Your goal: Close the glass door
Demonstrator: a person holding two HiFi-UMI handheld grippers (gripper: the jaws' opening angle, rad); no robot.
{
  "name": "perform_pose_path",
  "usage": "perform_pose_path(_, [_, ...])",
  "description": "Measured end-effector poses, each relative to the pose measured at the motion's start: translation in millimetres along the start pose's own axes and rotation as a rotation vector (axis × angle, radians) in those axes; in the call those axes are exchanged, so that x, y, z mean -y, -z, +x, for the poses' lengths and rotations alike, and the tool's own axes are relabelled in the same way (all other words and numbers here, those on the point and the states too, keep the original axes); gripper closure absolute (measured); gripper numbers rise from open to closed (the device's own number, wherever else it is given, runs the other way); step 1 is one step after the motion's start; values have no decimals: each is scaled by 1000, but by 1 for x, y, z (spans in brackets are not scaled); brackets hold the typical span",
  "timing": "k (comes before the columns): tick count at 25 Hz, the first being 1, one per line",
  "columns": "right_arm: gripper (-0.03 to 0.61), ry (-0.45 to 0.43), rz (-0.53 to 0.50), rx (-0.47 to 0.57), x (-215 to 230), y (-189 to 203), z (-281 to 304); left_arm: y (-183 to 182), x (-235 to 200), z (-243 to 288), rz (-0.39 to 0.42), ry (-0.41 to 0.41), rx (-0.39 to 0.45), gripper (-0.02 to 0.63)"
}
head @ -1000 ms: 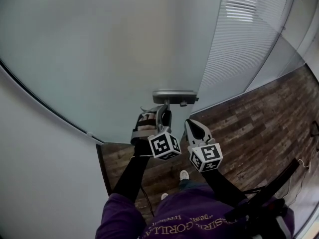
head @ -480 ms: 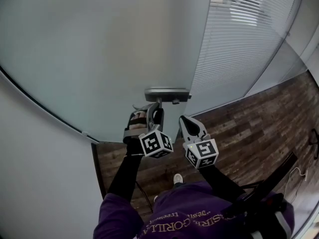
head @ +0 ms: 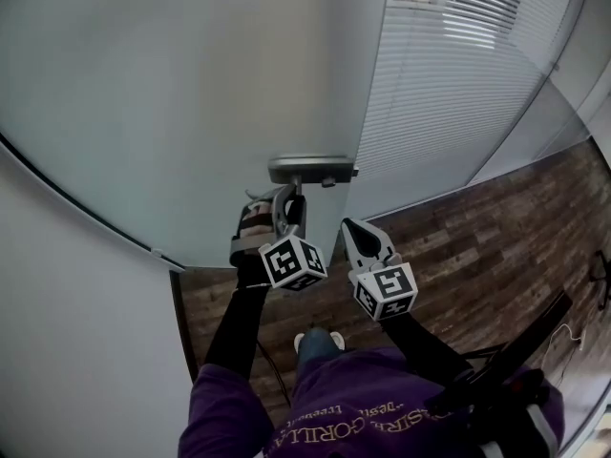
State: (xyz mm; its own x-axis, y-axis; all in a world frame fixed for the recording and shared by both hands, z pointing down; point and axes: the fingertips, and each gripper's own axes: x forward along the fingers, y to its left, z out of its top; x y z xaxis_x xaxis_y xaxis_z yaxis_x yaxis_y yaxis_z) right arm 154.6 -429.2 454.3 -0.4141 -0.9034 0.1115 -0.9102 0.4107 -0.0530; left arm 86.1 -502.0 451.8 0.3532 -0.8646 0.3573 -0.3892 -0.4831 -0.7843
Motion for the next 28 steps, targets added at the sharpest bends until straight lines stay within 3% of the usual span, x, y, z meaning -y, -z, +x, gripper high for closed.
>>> perform_pose_path(8, [588, 18, -2, 0, 9, -1, 15, -1, -2, 16, 3, 14, 4, 500])
perform_pose_path(18, [588, 54, 5, -4, 16, -30, 46, -12, -21, 28, -1, 30, 20, 500])
perform_pose_path(28, [588, 101, 16, -7, 18, -26, 92, -6, -32, 62, 15, 58, 61, 500])
